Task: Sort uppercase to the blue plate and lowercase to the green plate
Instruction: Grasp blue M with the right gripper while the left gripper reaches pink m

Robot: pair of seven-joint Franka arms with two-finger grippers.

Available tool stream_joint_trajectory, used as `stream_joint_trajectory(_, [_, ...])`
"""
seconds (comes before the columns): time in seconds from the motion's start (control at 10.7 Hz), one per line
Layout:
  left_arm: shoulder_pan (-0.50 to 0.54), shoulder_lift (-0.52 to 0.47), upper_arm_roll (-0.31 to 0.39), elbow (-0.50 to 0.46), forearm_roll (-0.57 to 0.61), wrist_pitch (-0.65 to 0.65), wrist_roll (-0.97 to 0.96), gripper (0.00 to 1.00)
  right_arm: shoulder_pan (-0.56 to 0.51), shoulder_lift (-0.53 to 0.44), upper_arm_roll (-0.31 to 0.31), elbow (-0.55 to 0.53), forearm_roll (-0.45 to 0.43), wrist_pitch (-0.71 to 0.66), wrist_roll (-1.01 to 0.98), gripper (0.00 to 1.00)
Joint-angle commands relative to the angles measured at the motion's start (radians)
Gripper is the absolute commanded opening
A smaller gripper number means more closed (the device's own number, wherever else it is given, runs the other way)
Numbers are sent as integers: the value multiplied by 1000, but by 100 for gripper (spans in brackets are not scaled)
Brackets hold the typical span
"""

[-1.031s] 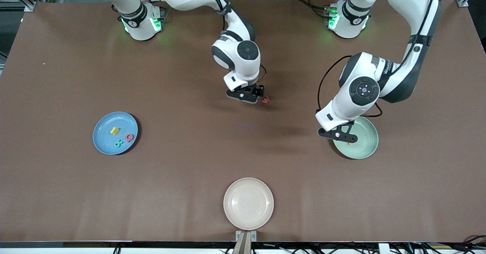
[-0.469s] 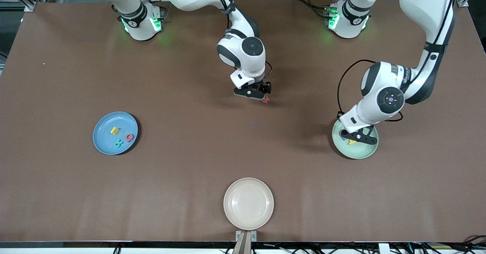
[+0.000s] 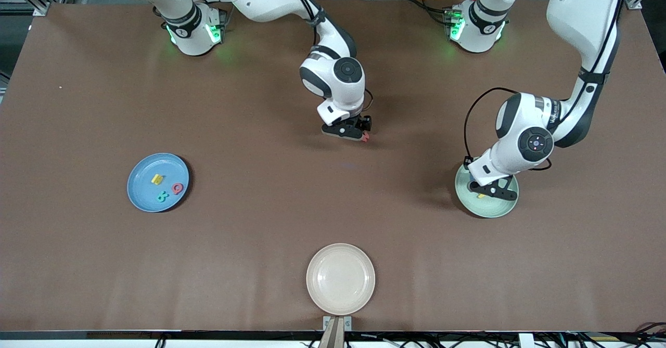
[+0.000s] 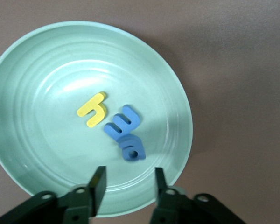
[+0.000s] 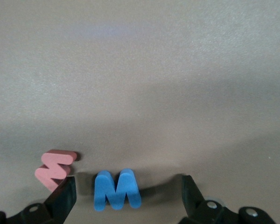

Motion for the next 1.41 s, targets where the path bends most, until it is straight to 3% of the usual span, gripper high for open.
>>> stream_joint_trajectory(0.0, [-7,-12,-1,2,23,6,-13,100,10,24,0,37,-11,-4,0,100])
stream_joint_trajectory(0.09, [-10,-18,-2,4,22,3,-15,100,10,24,0,37,-13,-4,0,88])
stream_joint_trajectory(0.19, [-13,-22,-7,2,23,0,-16,100,11,24,0,37,-8,-4,9,1])
stream_joint_trajectory(0.47, [-75,-26,-25,4,11,-2,-117,100,17,18,0,38,-8,-4,6,0])
stream_joint_trajectory(0.66, [-89,-24,-100,2,11,-6,-267,100,2,-11,0,37,-10,-16,-3,0])
stream_joint_trajectory(0.84, [-94,-26,-151,1,14,-19,-282,100,-94,-89,-5,28,-11,-103,-41,0])
stream_joint_trajectory(1.03, [-94,-30,-215,-4,19,-17,-285,100,-284,-135,-10,26,-16,-256,-271,0])
stream_joint_trajectory(1.12, [-97,-32,-251,-4,19,-17,-294,100,-367,-138,-20,28,-59,-278,-390,0])
stream_joint_trajectory(1.31, [-137,-29,-298,1,25,-8,-321,100,-504,-137,-37,26,-268,-311,-567,0])
